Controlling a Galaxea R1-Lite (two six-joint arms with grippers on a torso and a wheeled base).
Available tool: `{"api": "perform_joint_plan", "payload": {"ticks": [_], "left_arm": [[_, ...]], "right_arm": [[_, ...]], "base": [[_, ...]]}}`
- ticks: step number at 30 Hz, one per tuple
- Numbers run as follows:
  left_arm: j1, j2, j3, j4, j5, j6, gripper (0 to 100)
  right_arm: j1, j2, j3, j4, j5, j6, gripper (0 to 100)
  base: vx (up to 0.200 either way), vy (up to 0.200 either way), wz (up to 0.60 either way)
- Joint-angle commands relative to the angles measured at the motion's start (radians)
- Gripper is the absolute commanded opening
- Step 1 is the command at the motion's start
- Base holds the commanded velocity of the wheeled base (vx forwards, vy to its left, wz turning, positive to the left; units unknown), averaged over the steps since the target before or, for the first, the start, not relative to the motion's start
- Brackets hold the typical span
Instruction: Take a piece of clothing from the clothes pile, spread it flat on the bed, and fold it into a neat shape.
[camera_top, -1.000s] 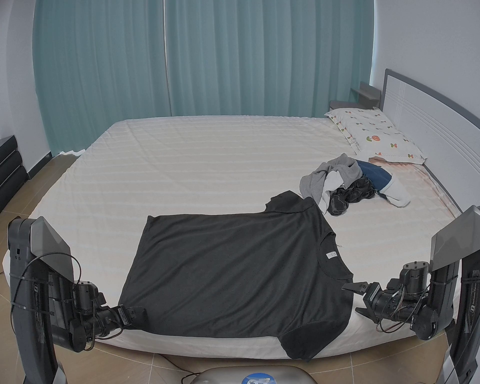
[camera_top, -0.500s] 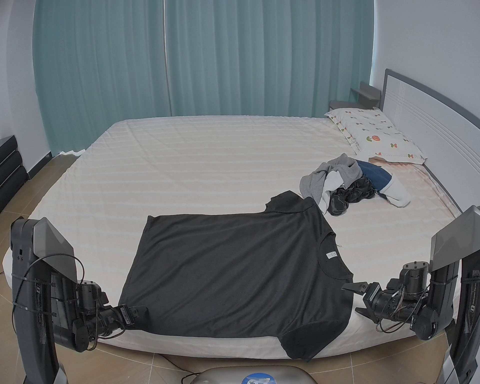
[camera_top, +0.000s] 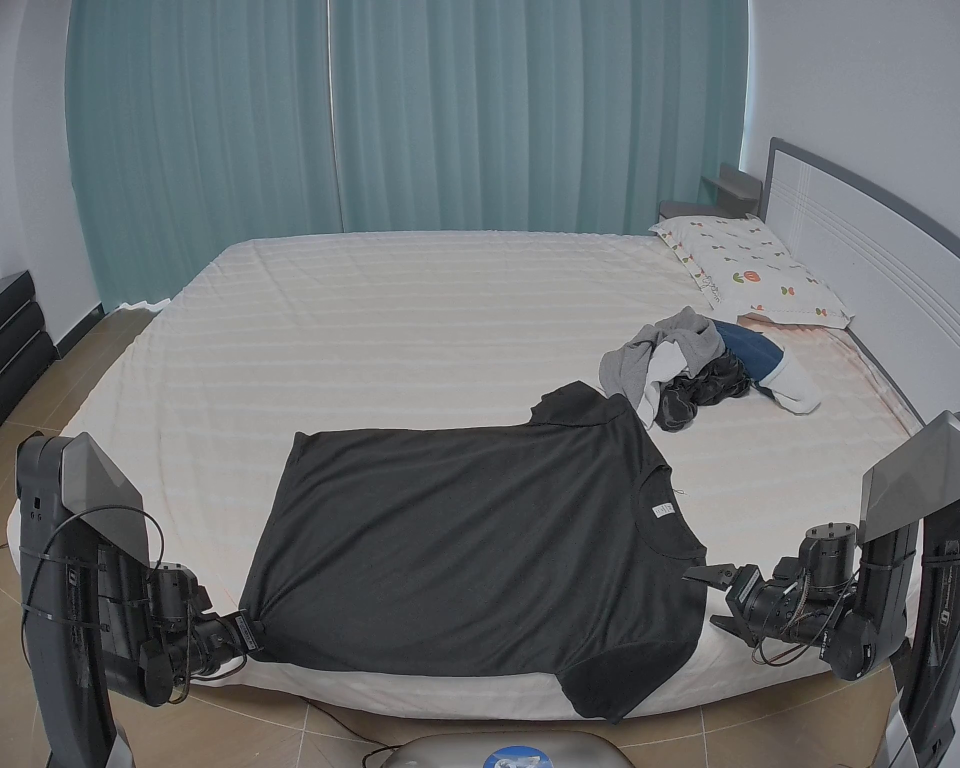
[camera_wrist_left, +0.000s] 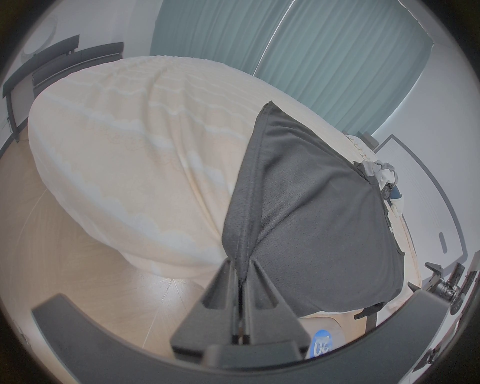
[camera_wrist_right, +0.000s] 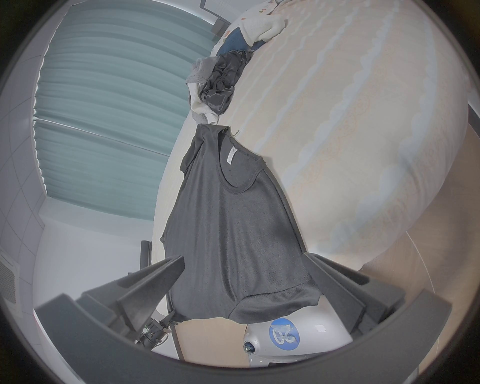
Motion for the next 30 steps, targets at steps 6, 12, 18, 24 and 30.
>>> {"api": "perform_joint_plan", "payload": {"ticks": [6,12,18,24,30], "left_arm": [[0.027,-0.063,0.052,-0.014,0.006,0.022,0],[0.03,-0.064,0.056,-0.014,0.005,0.023,100],[0.03,-0.064,0.045,-0.014,-0.004,0.012,100],[0.029,-0.045,0.042,-0.014,-0.006,0.016,100],[0.004,-0.018,0.025,-0.014,-0.011,0.022,100]], "right_arm": [[0.001,0.001,0.001,-0.012,0.001,0.0,100],[-0.001,0.001,0.001,-0.012,0.001,0.0,100],[-0.001,0.001,0.001,-0.012,0.001,0.0,100],[-0.001,0.001,0.001,-0.012,0.001,0.0,100],[0.001,0.001,0.001,-0.012,0.001,0.0,100]], "base": [[0.0,0.0,0.0],[0.0,0.0,0.0],[0.0,0.0,0.0],[0.0,0.0,0.0],[0.0,0.0,0.0]]}}
